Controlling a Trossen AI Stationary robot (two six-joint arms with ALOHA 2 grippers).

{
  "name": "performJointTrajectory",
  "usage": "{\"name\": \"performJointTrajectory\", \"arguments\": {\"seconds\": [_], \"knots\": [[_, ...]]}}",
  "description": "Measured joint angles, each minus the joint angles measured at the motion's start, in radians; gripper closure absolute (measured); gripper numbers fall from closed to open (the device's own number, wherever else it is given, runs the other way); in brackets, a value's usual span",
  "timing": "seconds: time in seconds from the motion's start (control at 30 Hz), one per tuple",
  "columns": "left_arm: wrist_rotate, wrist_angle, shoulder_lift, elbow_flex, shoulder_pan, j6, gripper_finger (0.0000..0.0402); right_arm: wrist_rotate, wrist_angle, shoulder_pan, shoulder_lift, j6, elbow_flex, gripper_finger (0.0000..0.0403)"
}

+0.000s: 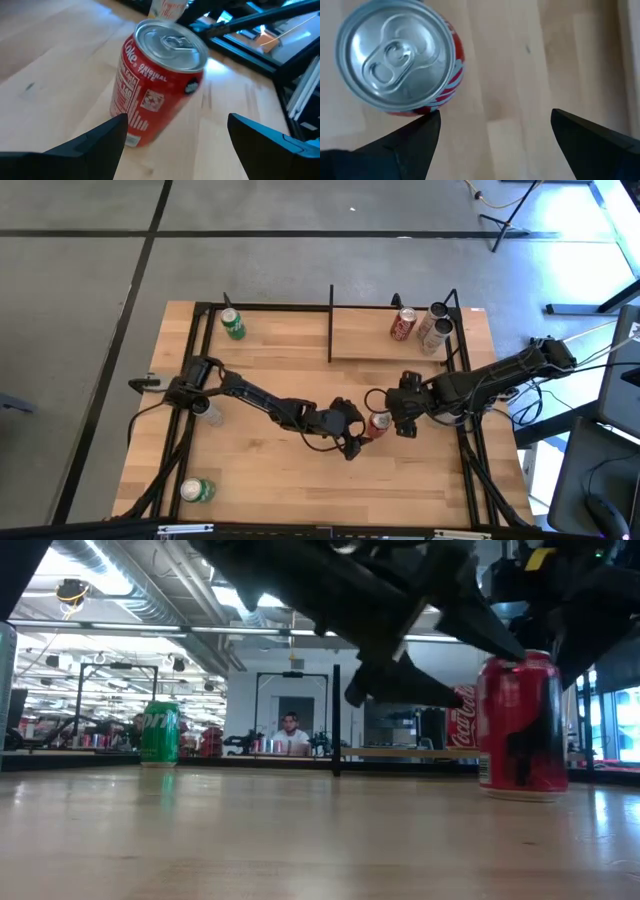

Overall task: Place canned beverage on shelf
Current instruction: Put the top red soda can on the shelf aligned with the other red soda can

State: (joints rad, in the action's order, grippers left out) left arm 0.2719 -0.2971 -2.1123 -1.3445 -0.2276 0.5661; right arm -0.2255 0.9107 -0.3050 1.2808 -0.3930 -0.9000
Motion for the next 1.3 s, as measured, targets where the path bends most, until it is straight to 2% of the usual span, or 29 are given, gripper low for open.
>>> {"name": "performJointTrajectory", "arguments": {"seconds": [0.33, 0.73, 0.83, 0.9, 0.97, 1.1, 1.3], "knots": [[0.102, 0.007, -0.039, 0.001, 0.030, 0.026, 0.0070, 0.078, -0.108, -0.002, 0.027, -0.026, 0.001, 0.0036], [0.115, 0.275, 0.041, 0.000, 0.055, 0.034, 0.0070, 0.208, -0.097, -0.002, 0.026, -0.048, 0.001, 0.0036], [0.113, 0.323, 0.067, 0.000, 0.050, 0.045, 0.0070, 0.226, -0.041, -0.002, 0.024, -0.047, -0.011, 0.0036], [0.100, 0.307, 0.082, 0.001, 0.038, 0.053, 0.0070, 0.189, 0.015, -0.002, 0.024, -0.041, -0.031, 0.0036], [0.077, 0.235, 0.084, 0.000, 0.018, 0.049, 0.0070, 0.113, 0.040, -0.002, 0.022, -0.027, -0.039, 0.0036], [0.093, 0.149, 0.062, -0.002, -0.008, 0.029, 0.0070, -0.045, 0.039, 0.004, 0.029, -0.003, -0.039, 0.0036], [0.102, 0.102, -0.004, 0.000, 0.003, 0.027, 0.0070, -0.111, -0.016, 0.085, 0.076, 0.051, -0.039, 0.0036]]}}
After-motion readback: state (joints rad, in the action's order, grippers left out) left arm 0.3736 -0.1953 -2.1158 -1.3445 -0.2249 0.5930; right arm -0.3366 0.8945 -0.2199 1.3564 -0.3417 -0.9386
